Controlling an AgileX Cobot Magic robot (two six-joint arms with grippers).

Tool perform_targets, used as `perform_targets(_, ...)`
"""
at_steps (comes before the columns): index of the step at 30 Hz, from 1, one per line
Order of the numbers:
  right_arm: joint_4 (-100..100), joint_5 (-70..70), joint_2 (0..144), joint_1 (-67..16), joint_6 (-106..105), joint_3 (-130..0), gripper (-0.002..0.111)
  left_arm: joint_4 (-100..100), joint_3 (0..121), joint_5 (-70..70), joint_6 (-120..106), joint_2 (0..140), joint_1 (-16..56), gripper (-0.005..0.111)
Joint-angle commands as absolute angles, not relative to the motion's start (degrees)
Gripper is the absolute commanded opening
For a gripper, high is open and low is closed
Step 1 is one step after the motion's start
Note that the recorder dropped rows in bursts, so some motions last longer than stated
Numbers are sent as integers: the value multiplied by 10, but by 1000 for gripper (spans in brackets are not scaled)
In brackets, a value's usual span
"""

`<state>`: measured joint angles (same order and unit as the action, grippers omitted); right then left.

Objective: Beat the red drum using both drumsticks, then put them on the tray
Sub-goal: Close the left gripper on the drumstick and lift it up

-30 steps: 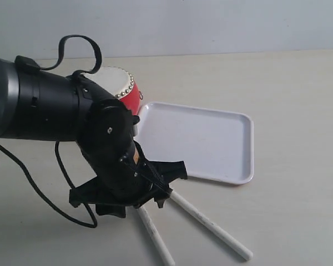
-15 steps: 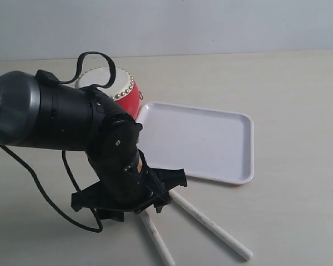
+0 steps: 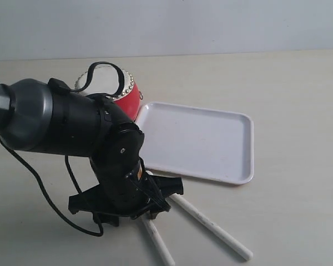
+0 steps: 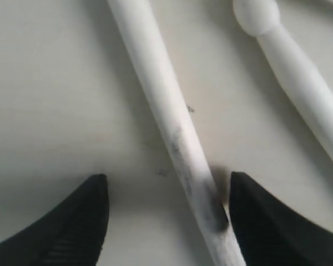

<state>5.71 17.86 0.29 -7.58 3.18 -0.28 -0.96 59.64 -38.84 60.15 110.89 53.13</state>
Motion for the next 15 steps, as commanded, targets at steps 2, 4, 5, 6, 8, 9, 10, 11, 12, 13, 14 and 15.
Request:
perform_targets(2,59,177,0,-74,31,0,0,-24,595,-389,605,1117,534,55)
perform_targets(4,59,177,0,-74,31,0,0,-25,595,-394,602,1117,534,35)
perform_targets(5,59,177,0,-74,31,0,0,-26,595,-394,602,1117,534,27)
perform_targets(6,59,177,0,-74,31,0,0,-28,595,-394,602,1117,534,18)
perform_targets(8,59,177,0,-74,31,0,0,-29,595,-394,602,1117,534,3)
perform_targets(9,59,177,0,-74,31,0,0,-32,595,-396,595,1117,534,0)
perform_targets(10,59,177,0,-74,31,0,0,-35,595,-399,591,1117,534,0)
perform_targets(11,59,177,0,-74,31,0,0,-39,595,-402,586,1117,534,0)
perform_targets(12,59,177,0,-74,31,0,0,-43,595,-406,586,1117,534,0)
perform_targets(13,59,177,0,-74,31,0,0,-46,595,-411,586,1117,534,0)
perform_targets(14,59,177,0,-74,31,0,0,-49,595,-415,586,1117,534,0)
perform_targets(15,59,177,0,-74,31,0,0,-55,595,-418,586,1117,534,0)
